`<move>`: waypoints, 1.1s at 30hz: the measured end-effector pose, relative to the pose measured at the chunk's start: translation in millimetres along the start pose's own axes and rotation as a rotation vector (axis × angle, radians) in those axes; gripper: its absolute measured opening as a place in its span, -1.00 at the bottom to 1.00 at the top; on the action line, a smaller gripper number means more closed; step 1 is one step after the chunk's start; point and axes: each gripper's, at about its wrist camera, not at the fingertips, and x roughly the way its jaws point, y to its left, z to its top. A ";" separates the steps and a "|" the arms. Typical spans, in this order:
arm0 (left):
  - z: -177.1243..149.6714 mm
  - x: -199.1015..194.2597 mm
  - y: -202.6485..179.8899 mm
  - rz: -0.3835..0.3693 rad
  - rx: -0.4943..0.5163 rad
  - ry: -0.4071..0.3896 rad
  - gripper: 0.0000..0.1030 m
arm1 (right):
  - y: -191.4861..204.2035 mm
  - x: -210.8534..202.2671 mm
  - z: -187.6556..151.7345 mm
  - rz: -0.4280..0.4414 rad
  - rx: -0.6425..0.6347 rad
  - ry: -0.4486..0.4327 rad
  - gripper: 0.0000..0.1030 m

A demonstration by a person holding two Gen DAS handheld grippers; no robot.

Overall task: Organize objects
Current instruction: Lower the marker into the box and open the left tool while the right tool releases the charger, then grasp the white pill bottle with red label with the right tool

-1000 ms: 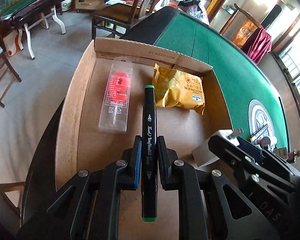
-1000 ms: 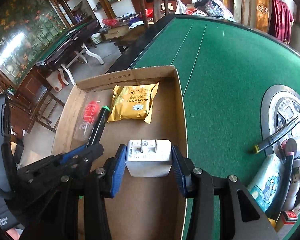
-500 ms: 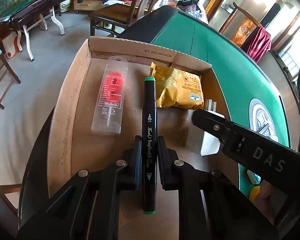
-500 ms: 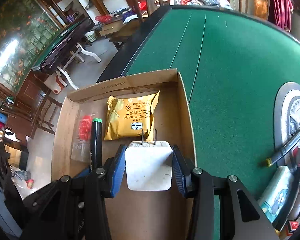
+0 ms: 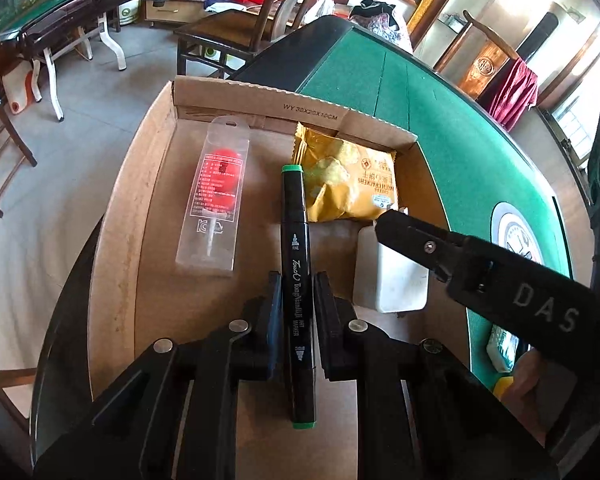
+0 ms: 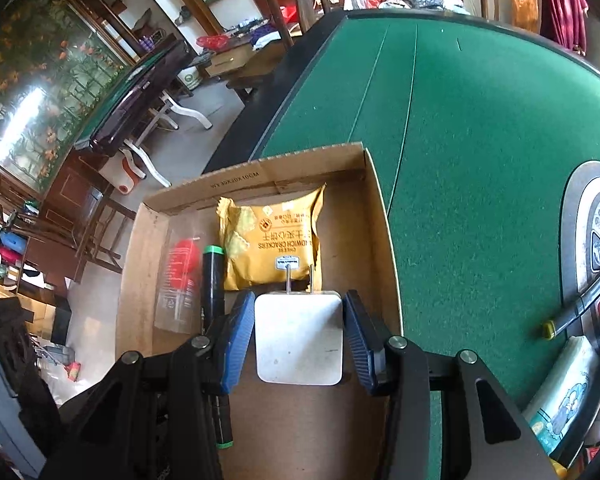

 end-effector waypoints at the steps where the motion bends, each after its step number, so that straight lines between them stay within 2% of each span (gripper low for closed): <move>1: 0.1 -0.4 0.1 0.001 -0.001 -0.002 -0.72 | 0.7 -1.3 0.0 -0.003 -0.003 -0.004 -0.10; 9: -0.5 -12.9 -3.4 -0.019 0.013 -0.058 -0.72 | 1.8 -13.1 0.3 0.006 -0.012 -0.027 -0.10; 17: -3.4 -27.5 -12.1 0.015 0.062 -0.151 -0.72 | -3.1 -34.4 -5.5 0.016 -0.020 -0.065 -0.10; 19: -3.0 -27.1 -13.8 0.019 0.070 -0.154 -0.69 | -5.7 -39.4 -7.3 0.023 -0.025 -0.073 -0.10; 21: -0.6 -26.4 -15.9 0.025 0.073 -0.157 -0.53 | -4.9 -43.8 -12.0 0.029 -0.034 -0.074 -0.10; 28: -0.1 -27.1 -15.3 0.019 0.066 -0.172 -0.53 | -12.7 -67.1 -32.5 0.047 -0.065 -0.096 -0.10; 33: -3.5 -28.3 -17.4 0.009 0.071 -0.176 -0.53 | -33.1 -91.2 -58.0 0.054 -0.084 -0.122 -0.10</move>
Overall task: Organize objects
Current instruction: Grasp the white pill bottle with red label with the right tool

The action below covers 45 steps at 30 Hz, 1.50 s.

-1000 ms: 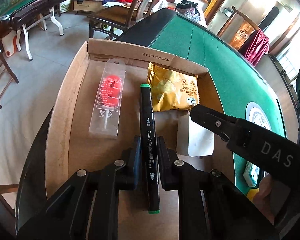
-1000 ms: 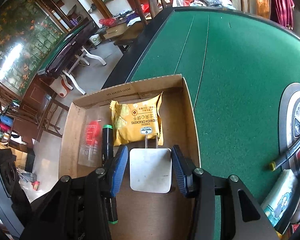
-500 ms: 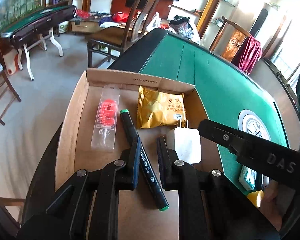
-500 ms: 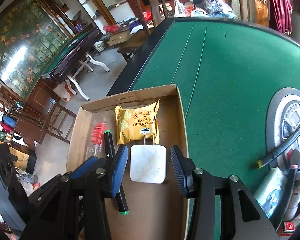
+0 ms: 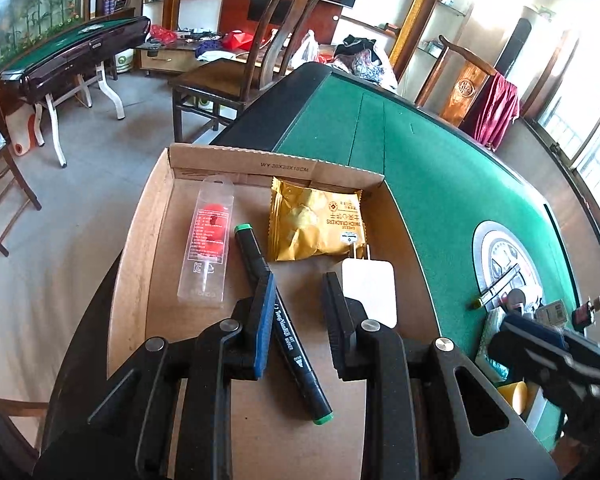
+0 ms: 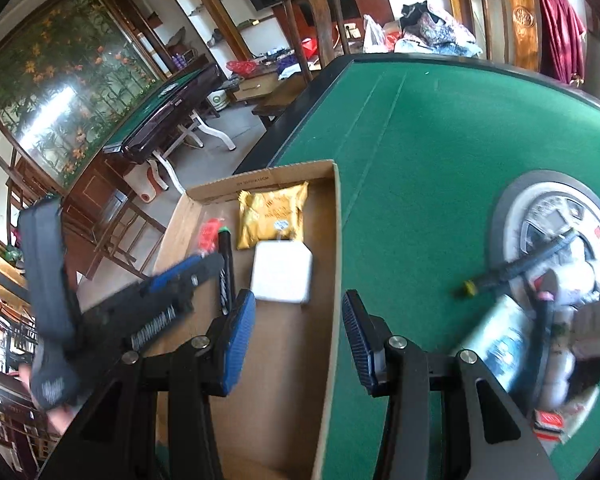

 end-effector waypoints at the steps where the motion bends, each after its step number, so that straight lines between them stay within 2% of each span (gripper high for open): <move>1: -0.3 -1.0 -0.4 -0.004 -0.002 -0.002 -0.53 | -4.8 -5.6 -5.6 -0.001 -0.001 -0.003 -0.10; 4: -0.1 -3.7 -1.6 -0.026 -0.008 -0.012 -0.48 | -26.4 -29.3 -26.4 -0.026 -0.003 -0.028 -0.10; 6: -1.1 -8.6 -4.3 -0.056 -0.002 -0.024 -0.17 | -44.8 -49.0 -37.9 -0.047 0.012 -0.063 -0.10; 8: -3.6 -13.5 -9.7 -0.081 0.014 -0.036 -0.08 | -75.5 -76.3 -47.4 -0.095 0.049 -0.124 -0.10; 12: -11.6 -20.0 -34.5 -0.130 0.097 -0.030 -0.07 | -141.8 -120.4 -59.4 -0.215 0.164 -0.230 -0.08; 16: -28.4 -24.2 -77.6 -0.246 0.208 0.007 -0.08 | -217.9 -139.6 -61.9 -0.350 0.320 -0.279 -0.06; 18: -37.0 -25.6 -96.4 -0.281 0.261 0.021 -0.08 | -257.7 -134.8 -60.0 -0.341 0.398 -0.250 -0.06; 20: -46.2 -26.9 -113.7 -0.277 0.329 0.021 -0.08 | -286.9 -127.0 -61.8 -0.344 0.470 -0.216 -0.06; 23: -57.6 -23.0 -129.9 -0.272 0.387 0.036 -0.08 | -313.4 -117.6 -65.1 -0.270 0.522 -0.179 -0.06; 27: -64.1 -16.1 -135.2 -0.260 0.398 0.061 -0.08 | -311.4 -109.0 -68.6 -0.185 0.515 -0.128 -0.06; 31: -67.7 -11.1 -135.2 -0.251 0.395 0.079 -0.08 | -297.3 -102.0 -89.9 0.032 0.550 0.028 -0.03; 33: -67.8 -11.1 -135.4 -0.256 0.394 0.081 -0.08 | -275.3 -101.4 -99.0 0.065 0.493 0.072 -0.03; 34: -68.1 -11.4 -135.5 -0.258 0.394 0.082 -0.08 | -266.5 -105.1 -100.6 0.037 0.452 0.061 -0.03; 36: -68.6 -12.2 -136.5 -0.266 0.392 0.083 -0.08 | -253.9 -118.5 -96.9 -0.126 0.378 0.004 -0.03; 38: -69.4 -11.1 -137.4 -0.266 0.399 0.087 -0.08 | -248.3 -127.9 -90.9 -0.248 0.327 -0.048 -0.03; 42: -70.0 -8.5 -138.2 -0.261 0.405 0.093 -0.08 | -240.5 -119.5 -78.1 -0.338 0.251 -0.073 -0.03; 44: -71.0 -8.1 -138.6 -0.258 0.409 0.094 -0.08 | -236.4 -111.3 -68.5 -0.399 0.215 -0.069 -0.05; 45: -71.7 -8.1 -139.1 -0.260 0.411 0.096 -0.08 | -242.7 -110.0 -73.3 -0.400 0.202 -0.050 -0.09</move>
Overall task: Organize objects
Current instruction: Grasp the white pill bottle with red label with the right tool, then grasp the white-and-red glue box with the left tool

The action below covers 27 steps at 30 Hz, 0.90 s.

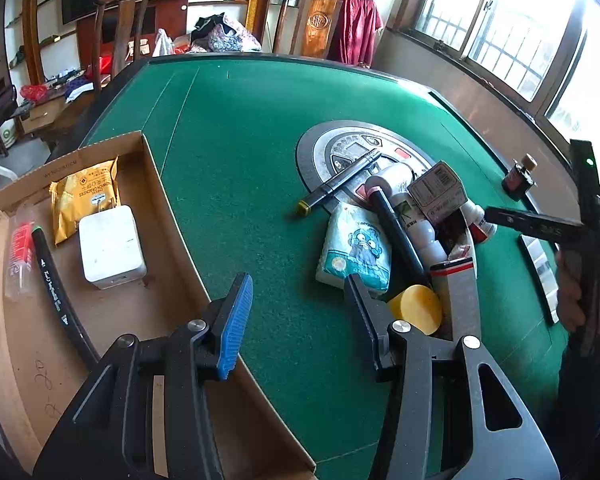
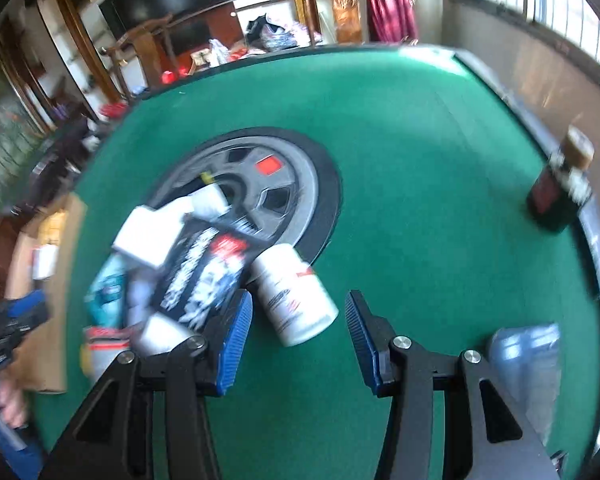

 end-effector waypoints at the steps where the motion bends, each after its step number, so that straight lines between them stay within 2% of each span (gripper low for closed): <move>1: 0.0 0.1 -0.7 -0.004 0.002 0.002 -0.08 | -1.1 5.8 2.5 0.001 0.005 0.020 -0.11; 3: -0.6 0.7 -2.3 -0.007 0.007 0.005 -0.08 | -1.3 13.7 4.2 0.039 0.009 0.046 -0.20; 4: -0.9 0.8 -3.6 -0.009 0.013 0.005 -0.08 | -0.8 17.4 2.3 0.043 0.008 0.066 -0.34; 10: -1.7 3.6 -22.0 -0.033 0.034 0.032 -0.08 | 2.8 18.1 -7.1 0.025 -0.004 0.067 -0.34; 13: -4.6 0.0 -43.2 -0.128 0.033 0.051 -0.08 | -2.8 11.7 -8.2 0.025 0.039 0.039 -0.34; 15: -5.9 1.5 -62.4 -0.148 0.044 0.065 -0.08 | -10.1 5.7 -6.5 0.050 0.075 0.016 -0.34; 19: -11.0 14.0 -97.4 -0.091 0.097 0.093 -0.08 | -10.7 -5.0 -8.6 0.059 0.098 -0.014 -0.34; 27: -18.0 24.5 -121.1 -0.010 0.137 0.094 0.00 | -3.3 -13.5 -8.5 0.119 0.105 -0.033 -0.34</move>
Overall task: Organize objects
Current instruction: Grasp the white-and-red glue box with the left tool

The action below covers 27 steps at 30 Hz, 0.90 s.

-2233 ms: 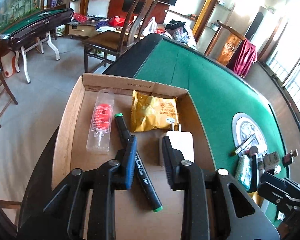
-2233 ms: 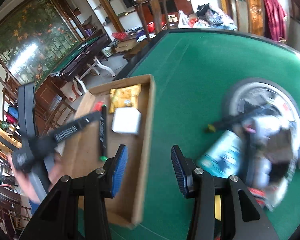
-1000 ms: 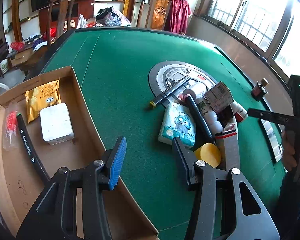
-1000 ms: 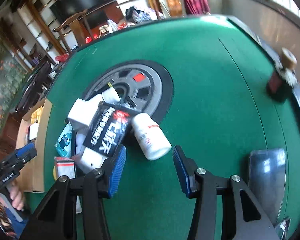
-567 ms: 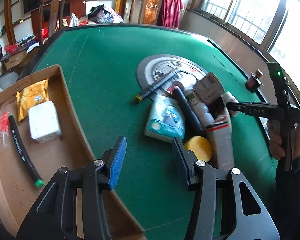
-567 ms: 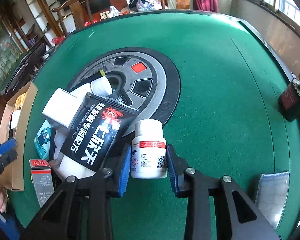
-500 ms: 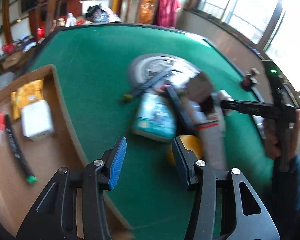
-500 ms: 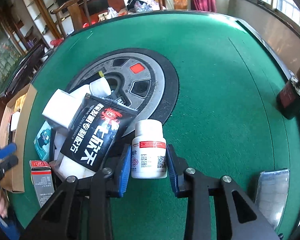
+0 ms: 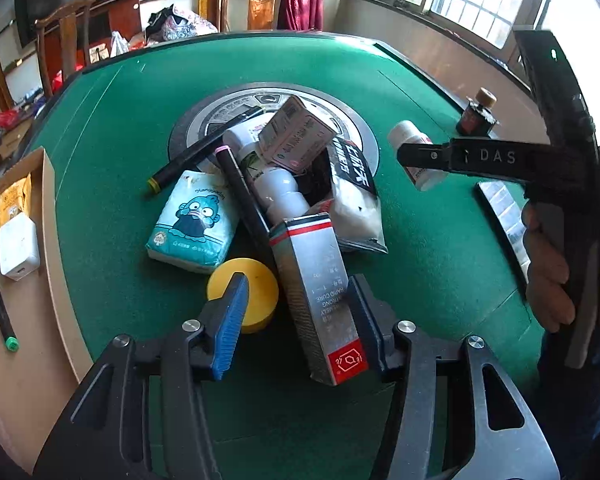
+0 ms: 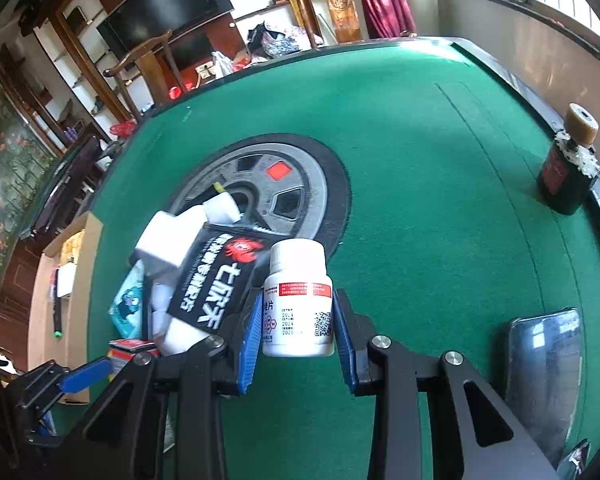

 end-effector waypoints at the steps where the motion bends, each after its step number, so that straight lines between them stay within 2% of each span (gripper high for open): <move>1: -1.7 0.2 -3.2 0.007 0.013 -0.001 0.00 | 1.1 -0.4 0.1 -0.001 -0.001 -0.003 -0.34; 5: -3.4 2.7 -10.3 0.031 0.037 -0.006 0.12 | 4.5 -0.6 -0.4 0.009 -0.006 -0.006 -0.34; 10: -5.2 4.5 -16.8 0.042 0.065 -0.010 0.11 | 10.7 1.2 -3.2 0.015 -0.022 0.001 -0.34; 12: -10.3 3.3 -23.3 0.030 0.105 -0.001 0.11 | 11.8 1.4 -4.1 0.018 -0.024 0.002 -0.34; 15: -19.2 0.8 -34.2 0.058 0.172 -0.012 0.11 | 11.5 0.5 -5.1 0.013 -0.022 0.000 -0.34; 22: -20.4 25.0 -32.4 0.070 0.171 0.057 0.11 | 13.7 5.0 -6.8 0.023 -0.015 0.021 -0.34; 23: -20.2 29.7 -32.3 0.076 0.169 0.068 0.02 | 14.2 5.0 -7.0 0.025 -0.017 0.021 -0.34; 24: -21.3 32.6 -32.4 0.087 0.163 0.076 -0.17 | 14.9 5.0 -7.4 0.025 -0.017 0.020 -0.34; 25: -21.8 35.9 -30.7 0.094 0.157 0.083 -0.20 | 14.4 5.1 -7.3 0.024 -0.016 0.019 -0.34; 26: -21.3 36.8 -29.6 0.085 0.148 0.079 -0.41 | 14.5 5.0 -7.6 0.025 -0.014 0.019 -0.34; 27: -21.0 37.5 -27.3 0.076 0.140 0.081 -0.49 | 14.6 5.0 -7.7 0.027 -0.013 0.019 -0.34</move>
